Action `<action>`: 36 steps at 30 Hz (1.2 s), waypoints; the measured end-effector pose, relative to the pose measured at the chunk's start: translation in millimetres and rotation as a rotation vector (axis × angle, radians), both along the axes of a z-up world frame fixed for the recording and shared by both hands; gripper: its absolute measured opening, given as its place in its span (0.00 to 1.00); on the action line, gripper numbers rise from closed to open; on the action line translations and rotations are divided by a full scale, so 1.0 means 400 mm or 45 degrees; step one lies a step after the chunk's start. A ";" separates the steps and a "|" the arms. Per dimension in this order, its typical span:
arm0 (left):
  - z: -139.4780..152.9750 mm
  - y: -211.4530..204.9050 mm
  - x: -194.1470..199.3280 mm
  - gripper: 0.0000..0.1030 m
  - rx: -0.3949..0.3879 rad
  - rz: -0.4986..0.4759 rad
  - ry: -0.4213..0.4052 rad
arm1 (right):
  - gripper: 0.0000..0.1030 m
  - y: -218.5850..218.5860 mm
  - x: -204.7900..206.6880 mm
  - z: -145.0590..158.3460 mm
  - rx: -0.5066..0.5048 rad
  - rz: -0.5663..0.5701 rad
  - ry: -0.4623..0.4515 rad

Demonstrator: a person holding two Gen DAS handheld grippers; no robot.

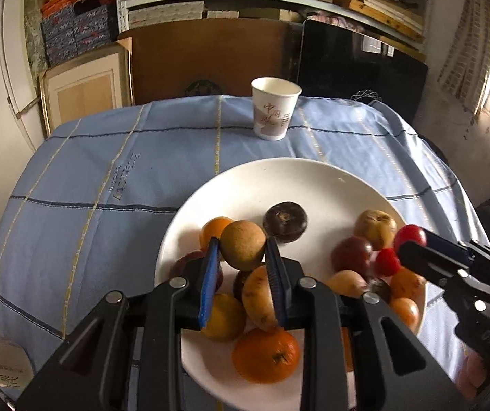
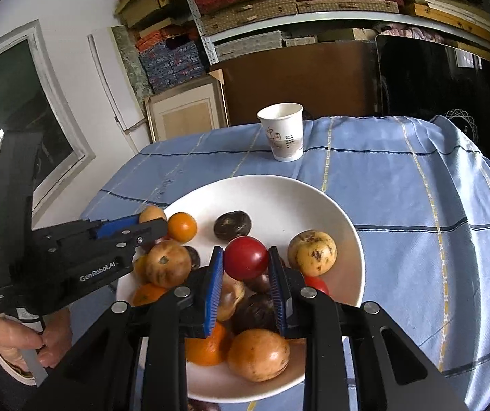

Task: Organize fruits
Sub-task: 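Carry both fruits over the white plate and open both grippers to release them, then grasp a dark brown mangosteen from the table with the right gripper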

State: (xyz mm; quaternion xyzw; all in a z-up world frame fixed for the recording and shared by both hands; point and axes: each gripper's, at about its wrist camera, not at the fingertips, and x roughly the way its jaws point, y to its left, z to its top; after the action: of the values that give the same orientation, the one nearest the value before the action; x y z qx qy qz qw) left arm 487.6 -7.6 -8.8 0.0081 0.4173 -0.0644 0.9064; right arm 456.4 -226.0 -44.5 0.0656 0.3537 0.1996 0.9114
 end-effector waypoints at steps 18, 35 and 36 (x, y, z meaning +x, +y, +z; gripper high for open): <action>0.101 0.005 -0.180 0.81 0.091 0.095 -0.182 | 0.44 -0.019 -0.145 0.082 -0.014 0.024 -0.096; -0.019 0.064 -0.449 0.93 0.101 0.157 -0.166 | 0.44 0.004 -0.280 -0.005 -0.023 0.083 -0.011; -0.021 0.070 -0.455 0.93 0.077 0.147 -0.157 | 0.44 0.005 -0.281 -0.010 -0.028 0.083 -0.007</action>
State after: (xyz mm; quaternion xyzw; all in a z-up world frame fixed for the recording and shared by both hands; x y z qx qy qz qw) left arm 305.5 20.3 -17.1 0.0152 0.3621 0.0012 0.9320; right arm 344.0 -224.0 -48.7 0.0435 0.3555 0.2254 0.9061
